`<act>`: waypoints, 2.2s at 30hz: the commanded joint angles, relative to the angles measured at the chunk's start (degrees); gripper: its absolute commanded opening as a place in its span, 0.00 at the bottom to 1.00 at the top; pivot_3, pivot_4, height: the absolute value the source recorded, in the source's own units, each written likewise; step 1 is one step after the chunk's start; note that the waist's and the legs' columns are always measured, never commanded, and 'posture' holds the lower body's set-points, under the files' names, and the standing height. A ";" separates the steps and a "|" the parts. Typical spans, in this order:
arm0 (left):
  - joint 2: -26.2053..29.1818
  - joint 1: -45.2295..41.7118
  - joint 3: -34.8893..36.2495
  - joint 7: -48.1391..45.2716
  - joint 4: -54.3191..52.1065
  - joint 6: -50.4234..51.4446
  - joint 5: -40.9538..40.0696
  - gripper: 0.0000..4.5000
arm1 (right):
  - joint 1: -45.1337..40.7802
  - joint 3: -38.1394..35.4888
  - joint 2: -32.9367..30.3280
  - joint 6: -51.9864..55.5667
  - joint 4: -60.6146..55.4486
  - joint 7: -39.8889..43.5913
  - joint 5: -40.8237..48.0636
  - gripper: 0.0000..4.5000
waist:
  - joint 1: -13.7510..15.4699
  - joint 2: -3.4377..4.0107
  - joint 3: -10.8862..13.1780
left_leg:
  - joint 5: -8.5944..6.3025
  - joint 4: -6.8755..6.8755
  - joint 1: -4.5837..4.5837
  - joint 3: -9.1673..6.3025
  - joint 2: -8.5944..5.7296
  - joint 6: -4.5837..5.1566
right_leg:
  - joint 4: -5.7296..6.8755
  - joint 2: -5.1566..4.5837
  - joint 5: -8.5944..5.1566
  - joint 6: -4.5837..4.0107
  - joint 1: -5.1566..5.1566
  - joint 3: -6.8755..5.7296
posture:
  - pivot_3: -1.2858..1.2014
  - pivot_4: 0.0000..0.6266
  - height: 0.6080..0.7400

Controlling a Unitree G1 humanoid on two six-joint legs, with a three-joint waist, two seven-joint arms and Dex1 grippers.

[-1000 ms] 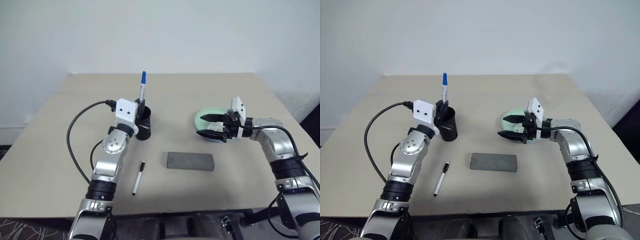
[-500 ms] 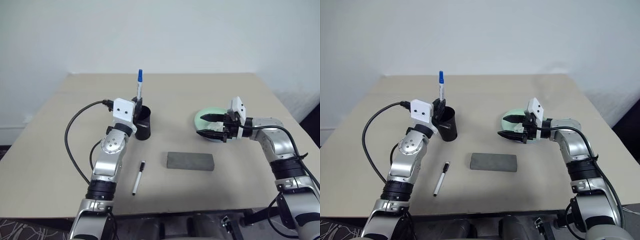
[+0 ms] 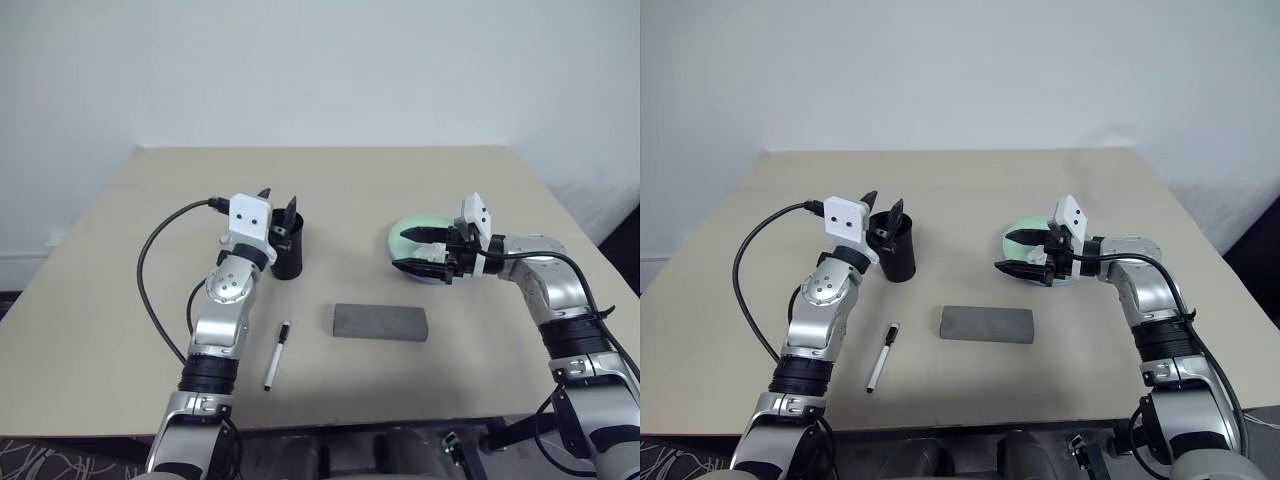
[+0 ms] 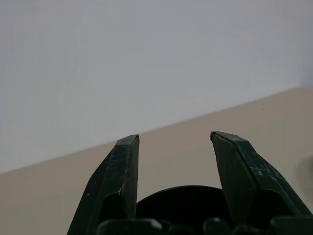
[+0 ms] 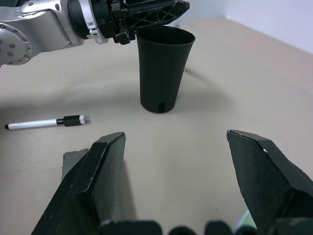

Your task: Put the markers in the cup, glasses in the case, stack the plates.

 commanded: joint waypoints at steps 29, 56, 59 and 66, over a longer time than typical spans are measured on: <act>18.14 3.51 16.25 -10.65 -34.97 39.52 -30.48 0.54 | -1.04 -1.68 -0.68 -0.98 -0.98 0.55 0.63 0.80 | 0.02 0.01 0.00 | -0.01 0.06 -0.01 -0.06 0.04 0.00 | 0.00 0.03 0.02 0.05 0.00 -0.08 | 0.52 0.00 1.00; 8.29 9.73 13.01 32.53 -48.81 93.16 -39.93 0.99 | -2.97 0.96 1.46 -0.01 1.70 3.85 -0.49 0.80 | -0.07 0.01 -0.01 | 0.11 0.21 0.17 -0.12 0.06 -0.44 | 0.15 0.26 -0.03 0.15 0.20 0.06 | 0.52 0.00 1.00; 7.11 6.40 12.04 36.58 -45.71 93.16 -44.89 0.99 | -2.71 0.93 1.65 0.13 1.33 3.58 -0.38 0.80 | -0.05 0.01 -0.01 | 0.13 0.21 0.16 -0.13 0.06 -0.46 | 0.16 0.26 -0.03 0.14 0.19 0.05 | 0.52 0.00 1.00; 5.06 2.26 10.38 51.32 -37.02 93.16 -60.37 0.99 | -1.17 0.53 1.71 0.57 -0.61 2.37 0.02 0.80 | -0.08 0.01 -0.01 | 0.11 0.12 0.14 -0.13 0.06 -0.48 | 0.15 0.24 -0.01 0.16 0.11 0.09 | 0.52 0.00 1.00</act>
